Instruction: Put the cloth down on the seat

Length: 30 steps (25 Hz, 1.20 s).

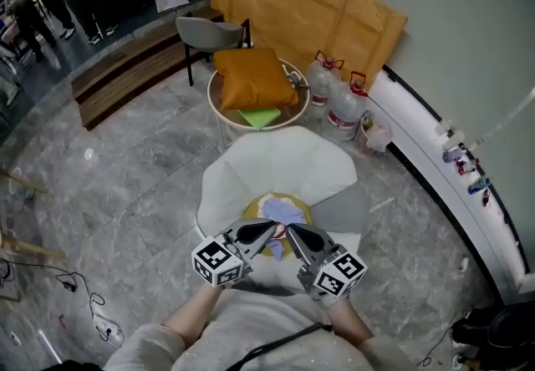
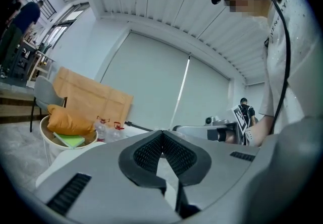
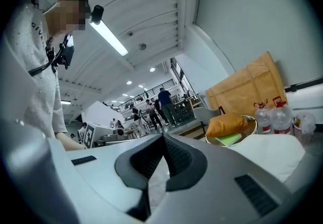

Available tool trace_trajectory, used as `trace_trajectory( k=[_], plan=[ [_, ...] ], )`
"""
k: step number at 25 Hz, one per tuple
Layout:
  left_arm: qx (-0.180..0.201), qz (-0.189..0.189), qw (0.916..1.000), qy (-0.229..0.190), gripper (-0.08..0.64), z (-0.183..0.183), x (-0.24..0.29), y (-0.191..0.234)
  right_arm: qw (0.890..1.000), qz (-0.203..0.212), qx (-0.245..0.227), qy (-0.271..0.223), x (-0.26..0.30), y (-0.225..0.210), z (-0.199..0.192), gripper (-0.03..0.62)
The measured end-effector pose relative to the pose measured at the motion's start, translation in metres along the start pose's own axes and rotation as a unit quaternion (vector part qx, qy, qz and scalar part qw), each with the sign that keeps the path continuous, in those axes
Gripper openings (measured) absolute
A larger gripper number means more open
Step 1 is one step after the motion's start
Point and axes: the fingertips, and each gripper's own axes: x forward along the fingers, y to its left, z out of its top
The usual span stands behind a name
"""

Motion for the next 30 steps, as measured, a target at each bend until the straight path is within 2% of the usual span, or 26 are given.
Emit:
trace_trajectory(
  k=[3, 8, 13, 30],
  plan=[
    [0.004, -0.001, 1.0000, -0.003, 0.014, 0.005, -0.004, -0.006, 1.000, 0.010, -0.002, 0.000, -0.001, 0.007, 0.000, 0.018],
    [0.008, -0.005, 0.9999, 0.005, 0.014, 0.007, -0.007, -0.009, 1.000, 0.005, 0.002, 0.004, -0.002, 0.011, 0.004, 0.017],
    [-0.007, 0.004, 1.0000, 0.000, 0.014, 0.006, -0.014, 0.000, 1.000, 0.001, 0.001, 0.003, -0.001, 0.012, 0.004, 0.018],
    [-0.040, 0.032, 0.9987, -0.004, 0.014, 0.006, -0.009, 0.032, 0.999, -0.041, 0.019, 0.001, -0.007, -0.024, 0.013, 0.017]
  ],
)
